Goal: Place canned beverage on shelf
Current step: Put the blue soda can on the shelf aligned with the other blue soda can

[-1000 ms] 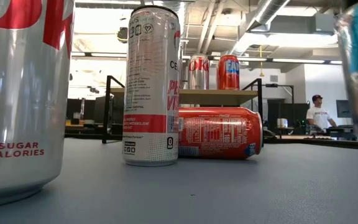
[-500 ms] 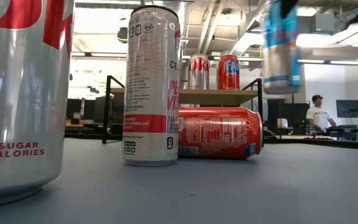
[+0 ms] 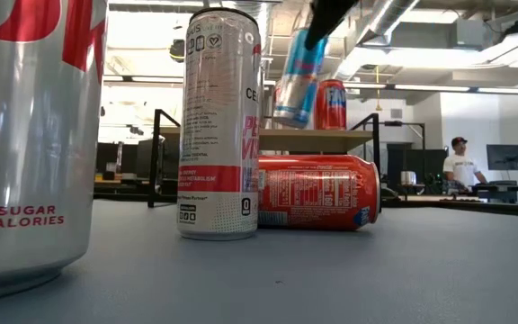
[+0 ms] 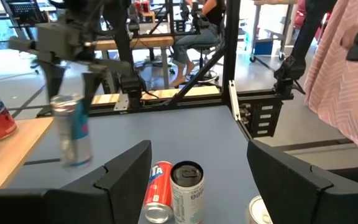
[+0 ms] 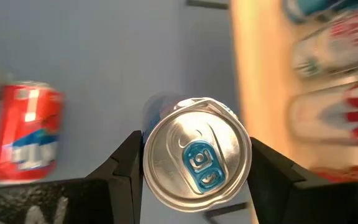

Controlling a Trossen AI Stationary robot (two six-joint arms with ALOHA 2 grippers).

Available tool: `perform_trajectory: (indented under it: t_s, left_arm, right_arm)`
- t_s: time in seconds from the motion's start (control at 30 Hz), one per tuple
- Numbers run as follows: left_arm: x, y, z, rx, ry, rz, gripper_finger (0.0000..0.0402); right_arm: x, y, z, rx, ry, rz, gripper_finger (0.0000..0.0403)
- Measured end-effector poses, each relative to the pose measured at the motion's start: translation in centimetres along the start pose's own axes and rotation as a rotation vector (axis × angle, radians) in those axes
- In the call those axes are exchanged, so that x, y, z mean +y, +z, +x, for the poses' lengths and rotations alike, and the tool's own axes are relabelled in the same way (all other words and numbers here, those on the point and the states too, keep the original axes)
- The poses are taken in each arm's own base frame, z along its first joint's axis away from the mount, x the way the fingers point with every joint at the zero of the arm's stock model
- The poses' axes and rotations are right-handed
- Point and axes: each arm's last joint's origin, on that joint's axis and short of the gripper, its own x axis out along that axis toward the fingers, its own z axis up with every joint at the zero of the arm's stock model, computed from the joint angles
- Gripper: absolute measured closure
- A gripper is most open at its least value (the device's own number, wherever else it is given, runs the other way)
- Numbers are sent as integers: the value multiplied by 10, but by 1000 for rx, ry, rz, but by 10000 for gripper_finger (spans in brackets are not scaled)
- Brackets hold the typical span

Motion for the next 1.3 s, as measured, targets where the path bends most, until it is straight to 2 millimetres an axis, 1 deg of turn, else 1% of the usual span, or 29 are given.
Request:
perform_trajectory:
  t_s: [0.2, 0.27, 0.43, 0.57, 0.67, 0.97, 1.17, 1.3]
  left_arm:
    - [3, 1, -3, -3, 3, -5, 145]
    - [4, 2, -4, -7, 10, -8, 145]
    - [6, 2, -5, -10, 30, -16, 145]
    - [6, 2, -5, -6, 30, -14, 145]
    - [6, 2, -5, -6, 31, -18, 145]
    - [6, 2, -5, -7, 31, -28, 145]
    - [9, 2, -2, -7, 58, -31, 145]
    - [13, 2, 1, -8, 82, -33, 145]
  right_arm:
    - [-31, 4, 8, -44, -51, -13, 207]
    - [-42, 5, 8, -47, -59, -3, 207]
    - [-67, 9, 0, -87, -59, 14, 208]
    - [-83, 10, -8, -111, -86, 22, 208]
    - [-93, 8, -10, -106, -94, 42, 208]
    - [-112, -1, -7, -63, -101, 58, 207]
    - [-116, -6, -6, -22, -99, 51, 204]
    - [-118, -7, 1, 13, -89, 48, 203]
